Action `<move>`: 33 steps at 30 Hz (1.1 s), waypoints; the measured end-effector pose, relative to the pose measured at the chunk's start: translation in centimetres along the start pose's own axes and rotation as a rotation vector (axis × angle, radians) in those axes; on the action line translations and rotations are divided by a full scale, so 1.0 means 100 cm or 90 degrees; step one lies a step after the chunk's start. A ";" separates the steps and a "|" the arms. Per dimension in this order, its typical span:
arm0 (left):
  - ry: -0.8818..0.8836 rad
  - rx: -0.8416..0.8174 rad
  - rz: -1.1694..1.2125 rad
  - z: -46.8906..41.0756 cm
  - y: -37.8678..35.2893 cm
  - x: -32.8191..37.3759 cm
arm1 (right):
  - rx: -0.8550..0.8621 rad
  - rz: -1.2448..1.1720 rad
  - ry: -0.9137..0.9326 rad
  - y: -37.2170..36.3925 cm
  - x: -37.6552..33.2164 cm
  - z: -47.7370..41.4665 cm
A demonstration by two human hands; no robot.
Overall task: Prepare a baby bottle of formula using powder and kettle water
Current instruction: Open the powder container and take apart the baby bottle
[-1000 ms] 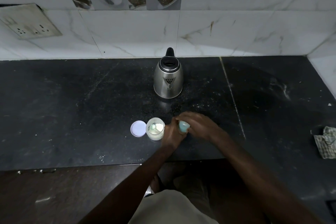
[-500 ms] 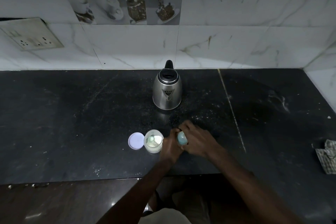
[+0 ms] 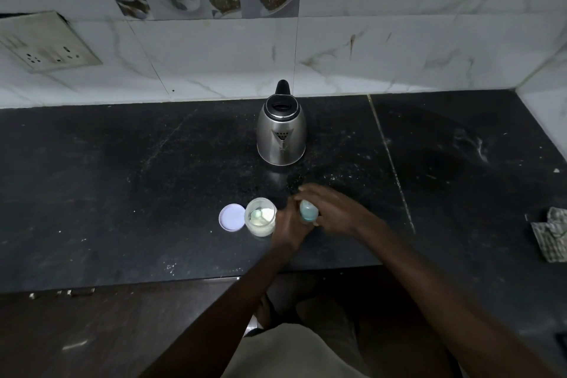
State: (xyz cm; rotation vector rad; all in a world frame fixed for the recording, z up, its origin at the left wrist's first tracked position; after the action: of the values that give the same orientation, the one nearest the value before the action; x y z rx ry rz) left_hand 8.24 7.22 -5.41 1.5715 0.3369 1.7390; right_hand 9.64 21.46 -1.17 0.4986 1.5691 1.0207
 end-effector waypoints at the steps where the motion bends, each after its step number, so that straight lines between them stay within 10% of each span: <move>1: 0.000 0.002 -0.007 0.001 0.001 0.001 | -0.003 -0.023 -0.020 -0.001 0.001 0.001; 9: 0.012 -0.002 0.010 -0.002 0.001 0.005 | 0.197 -0.116 -0.176 0.046 0.034 0.012; 15: -0.001 -0.008 0.013 -0.001 -0.001 0.004 | 0.018 -0.002 -0.395 -0.004 0.054 0.038; 33: -0.023 -0.009 0.022 -0.003 0.000 0.003 | 0.104 -0.075 -0.354 -0.022 -0.005 0.010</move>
State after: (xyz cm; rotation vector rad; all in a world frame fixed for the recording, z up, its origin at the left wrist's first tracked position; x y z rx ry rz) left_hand 7.96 7.51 -5.24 1.6060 0.2809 1.7326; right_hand 11.17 20.23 -2.67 0.7226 1.1671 0.5960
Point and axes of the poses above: each hand's wrist, its own z-axis away from the middle knuckle, its own y-axis out of the back of the hand, x = y × z, the point moved 3 cm from there along -z, towards the middle knuckle, and after that the axes turned 5 degrees about -z, right-handed, at the moved point
